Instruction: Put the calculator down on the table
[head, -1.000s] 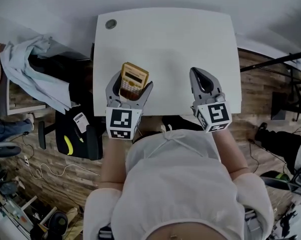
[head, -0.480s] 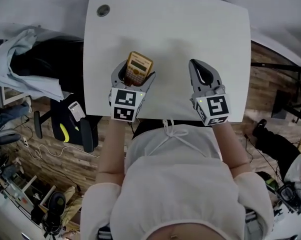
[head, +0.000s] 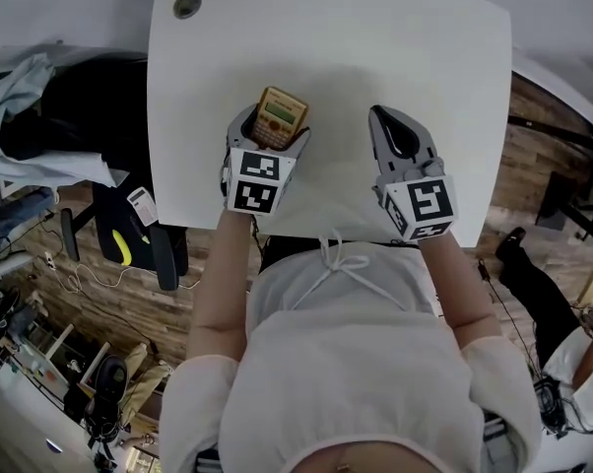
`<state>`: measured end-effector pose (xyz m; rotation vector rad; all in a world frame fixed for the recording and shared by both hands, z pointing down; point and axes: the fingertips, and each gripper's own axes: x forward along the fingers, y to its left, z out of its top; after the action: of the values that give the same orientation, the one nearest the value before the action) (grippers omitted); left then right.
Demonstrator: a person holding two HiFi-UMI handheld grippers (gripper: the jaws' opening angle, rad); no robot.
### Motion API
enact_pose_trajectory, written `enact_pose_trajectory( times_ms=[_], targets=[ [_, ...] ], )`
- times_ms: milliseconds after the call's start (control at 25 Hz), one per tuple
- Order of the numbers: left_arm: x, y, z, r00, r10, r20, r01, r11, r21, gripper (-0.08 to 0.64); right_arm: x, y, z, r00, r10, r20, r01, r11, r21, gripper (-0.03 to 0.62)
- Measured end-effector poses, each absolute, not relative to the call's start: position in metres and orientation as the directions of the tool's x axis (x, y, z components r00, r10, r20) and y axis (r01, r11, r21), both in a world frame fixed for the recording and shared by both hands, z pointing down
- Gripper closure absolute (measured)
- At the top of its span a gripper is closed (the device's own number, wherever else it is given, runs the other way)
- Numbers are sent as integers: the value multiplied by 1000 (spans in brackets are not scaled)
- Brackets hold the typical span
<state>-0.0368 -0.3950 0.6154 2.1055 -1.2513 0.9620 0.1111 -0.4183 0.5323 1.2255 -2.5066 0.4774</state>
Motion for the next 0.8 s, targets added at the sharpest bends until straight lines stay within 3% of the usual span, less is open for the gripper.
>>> enact_pose_trajectory(
  times_ms=[360, 800],
  targets=[
    [-32, -393, 639, 287, -433, 855, -881, -469, 58, 148, 111, -422, 536, -588, -705, 396, -801, 574, -167, 588],
    [-33, -393, 636, 329, -494, 805, -874, -482, 62, 149, 110, -418, 533, -553, -726, 409, -826, 544, -151, 588]
  ],
)
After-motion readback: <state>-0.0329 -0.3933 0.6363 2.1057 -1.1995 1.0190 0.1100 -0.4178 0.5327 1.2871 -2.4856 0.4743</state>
